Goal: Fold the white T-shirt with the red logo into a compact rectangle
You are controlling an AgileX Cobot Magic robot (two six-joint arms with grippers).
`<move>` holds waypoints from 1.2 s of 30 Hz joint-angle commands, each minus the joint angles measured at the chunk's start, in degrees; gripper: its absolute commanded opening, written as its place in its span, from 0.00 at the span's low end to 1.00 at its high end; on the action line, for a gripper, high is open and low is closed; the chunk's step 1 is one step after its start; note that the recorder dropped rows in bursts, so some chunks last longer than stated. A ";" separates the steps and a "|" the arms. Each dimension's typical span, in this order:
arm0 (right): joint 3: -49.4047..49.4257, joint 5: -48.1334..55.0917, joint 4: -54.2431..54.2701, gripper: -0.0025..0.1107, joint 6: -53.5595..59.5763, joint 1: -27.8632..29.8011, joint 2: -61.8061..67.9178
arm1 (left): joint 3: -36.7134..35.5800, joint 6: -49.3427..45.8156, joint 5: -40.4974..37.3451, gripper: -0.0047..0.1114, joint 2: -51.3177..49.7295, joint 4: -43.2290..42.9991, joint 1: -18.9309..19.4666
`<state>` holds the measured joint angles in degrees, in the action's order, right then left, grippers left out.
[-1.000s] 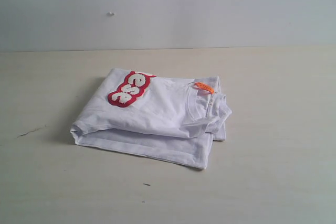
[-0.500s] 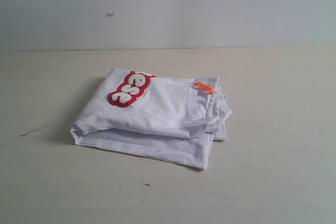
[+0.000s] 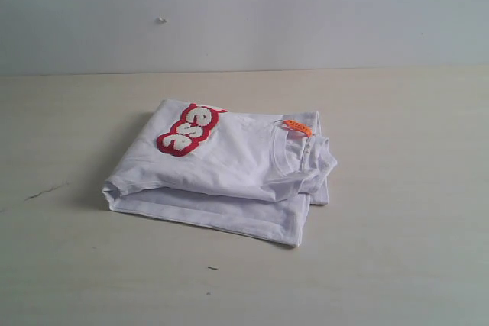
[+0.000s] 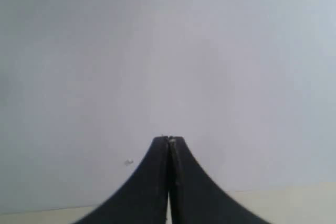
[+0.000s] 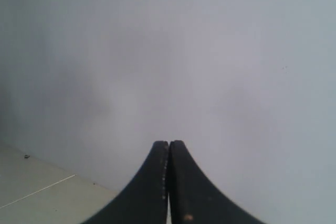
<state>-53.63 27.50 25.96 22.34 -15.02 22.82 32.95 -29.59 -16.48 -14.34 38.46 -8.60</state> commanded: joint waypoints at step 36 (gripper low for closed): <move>0.06 17.21 -1.57 0.02 -0.09 0.02 -14.17 | -0.46 -0.02 -4.78 0.04 7.88 4.19 0.01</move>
<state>-53.63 44.78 24.60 22.34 -15.02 8.80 32.86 -29.55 -21.09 -6.75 42.56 -8.60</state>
